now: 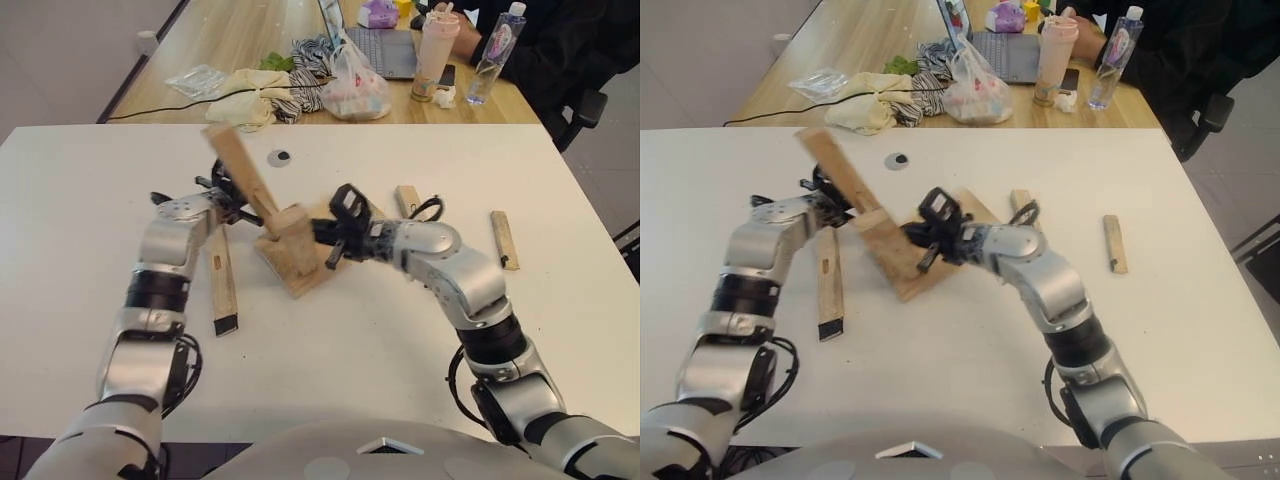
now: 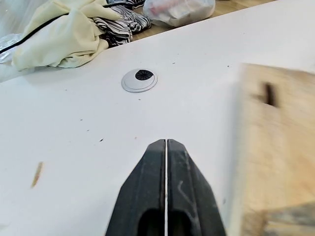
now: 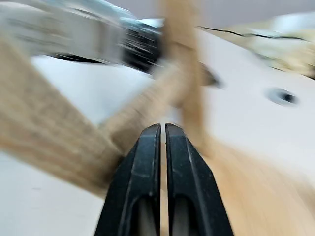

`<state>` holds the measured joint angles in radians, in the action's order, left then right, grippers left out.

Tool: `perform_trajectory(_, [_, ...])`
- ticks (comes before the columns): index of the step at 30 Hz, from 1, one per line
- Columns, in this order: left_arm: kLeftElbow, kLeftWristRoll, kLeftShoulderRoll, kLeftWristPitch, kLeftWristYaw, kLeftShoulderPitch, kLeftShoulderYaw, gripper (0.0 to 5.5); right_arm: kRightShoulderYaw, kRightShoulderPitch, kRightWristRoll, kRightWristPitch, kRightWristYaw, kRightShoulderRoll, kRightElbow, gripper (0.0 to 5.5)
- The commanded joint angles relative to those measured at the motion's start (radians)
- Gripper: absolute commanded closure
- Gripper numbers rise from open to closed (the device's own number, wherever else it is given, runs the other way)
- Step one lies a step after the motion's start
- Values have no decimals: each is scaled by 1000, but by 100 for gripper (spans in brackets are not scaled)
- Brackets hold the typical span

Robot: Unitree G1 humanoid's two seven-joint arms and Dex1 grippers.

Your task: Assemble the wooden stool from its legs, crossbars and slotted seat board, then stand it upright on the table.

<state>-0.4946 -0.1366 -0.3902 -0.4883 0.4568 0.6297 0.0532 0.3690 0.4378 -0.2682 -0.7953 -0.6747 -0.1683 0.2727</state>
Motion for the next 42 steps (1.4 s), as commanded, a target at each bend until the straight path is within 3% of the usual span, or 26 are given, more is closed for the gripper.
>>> perform_trajectory(1, [-256,42,34,168,-60,169,-29,550,30,19,-5,3,-20,-26,4,532])
perform_trajectory(5, [-371,44,23,330,-105,234,-87,550,32,34,30,26,-20,-65,-27,532])
perform_trajectory(10, [-89,-49,-84,234,59,67,-155,550,9,7,46,34,-77,-210,-11,532])
perform_trajectory(14, [379,-122,-370,-32,363,-263,-112,550,16,-72,20,27,-166,-344,50,532])
perform_trajectory(18, [663,-172,-610,-149,566,-545,-174,550,19,-119,62,42,-153,-391,25,532])
perform_trajectory(21, [836,-238,-669,-221,636,-693,-213,550,58,-135,109,69,-137,-397,-20,532])
perform_trajectory(25, [982,-287,-652,-275,637,-809,-165,550,86,-144,127,76,-150,-402,-31,532])
perform_trajectory(30, [973,-194,-572,-268,520,-782,27,550,112,-149,145,88,-172,-414,-34,532])
perform_trajectory(35, [808,-55,-414,-186,409,-631,209,550,132,-138,159,101,-190,-395,-51,532])
perform_trajectory(42, [373,59,-87,-48,267,-289,291,550,62,-82,181,124,-68,-257,-222,532])
